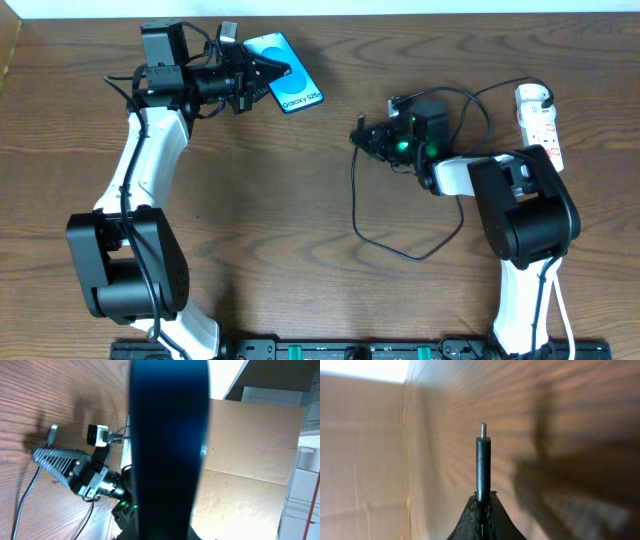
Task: Plug charger to phone and switch on socket
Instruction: 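Bring the cable plug toward the phone's bottom port held by left gripper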
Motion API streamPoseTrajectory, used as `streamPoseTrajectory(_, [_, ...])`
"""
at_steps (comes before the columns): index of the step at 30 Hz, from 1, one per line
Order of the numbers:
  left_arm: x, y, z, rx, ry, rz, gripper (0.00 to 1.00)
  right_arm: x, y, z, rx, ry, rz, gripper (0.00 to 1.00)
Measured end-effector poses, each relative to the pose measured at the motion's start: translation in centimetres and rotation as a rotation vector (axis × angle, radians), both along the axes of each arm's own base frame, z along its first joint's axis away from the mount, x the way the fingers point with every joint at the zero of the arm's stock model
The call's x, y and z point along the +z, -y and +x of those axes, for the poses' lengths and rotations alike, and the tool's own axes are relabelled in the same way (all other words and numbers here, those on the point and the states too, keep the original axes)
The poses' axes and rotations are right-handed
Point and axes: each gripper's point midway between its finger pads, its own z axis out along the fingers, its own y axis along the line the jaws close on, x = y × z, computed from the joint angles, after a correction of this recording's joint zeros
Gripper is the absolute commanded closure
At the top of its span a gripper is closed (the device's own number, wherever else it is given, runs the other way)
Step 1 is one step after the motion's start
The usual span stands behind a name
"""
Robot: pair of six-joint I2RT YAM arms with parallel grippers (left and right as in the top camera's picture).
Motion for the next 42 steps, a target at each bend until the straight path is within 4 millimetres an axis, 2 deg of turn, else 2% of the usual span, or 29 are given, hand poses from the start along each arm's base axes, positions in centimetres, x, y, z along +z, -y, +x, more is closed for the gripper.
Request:
streamPoseTrajectory(3, [0.1, 0.1, -0.2, -0.010, 0.000, -0.008, 0.93, 1.0, -0.3, -1.4, 0.096, 0.017, 0.007, 0.99])
streamPoseTrajectory(5, [0.2, 0.2, -0.3, -0.019, 0.003, -0.014, 0.93, 2.3, -0.3, -2.7, 0.164, 0.032, 0.008, 0.99])
streamPoseTrajectory(9, [1.0, 0.4, -0.5, -0.051, 0.044, -0.033, 0.93, 6.8, -0.3, -5.1, 0.274, 0.105, -0.009, 0.99])
streamPoseTrajectory(13, [2.7, 0.7, -0.8, -0.113, 0.160, -0.061, 0.93, 11.7, 0.2, -7.8, 0.357, 0.207, -0.039, 0.99])
streamPoseTrajectory(16, [4.0, 1.0, -1.3, -0.170, 0.241, -0.084, 0.93, 14.6, 0.5, -9.9, 0.410, 0.278, -0.049, 0.99])
streamPoseTrajectory(21, [4.6, 1.1, -2.1, -0.221, 0.273, -0.107, 0.93, 17.7, -0.4, -12.4, 0.520, 0.384, 0.020, 0.99])
streamPoseTrajectory(25, [5.3, 1.2, -2.0, -0.235, 0.345, -0.099, 0.93, 18.9, -2.0, -14.2, 0.602, 0.414, 0.084, 0.99])
streamPoseTrajectory(28, [5.5, 1.1, -1.9, -0.232, 0.373, -0.092, 0.93, 19.7, -2.9, -14.9, 0.632, 0.438, 0.115, 0.99])
streamPoseTrajectory(32, [5.6, 1.1, -1.4, -0.209, 0.383, -0.080, 0.93, 22.0, -3.8, -14.3, 0.621, 0.498, 0.171, 0.99])
streamPoseTrajectory(35, [6.4, 1.4, -1.2, -0.210, 0.450, -0.072, 0.93, 23.5, -4.0, -13.8, 0.603, 0.511, 0.206, 0.99])
streamPoseTrajectory(42, [9.6, 2.5, -1.3, -0.217, 0.548, -0.095, 0.92, 25.3, -4.1, -13.5, 0.582, 0.518, 0.253, 0.99])
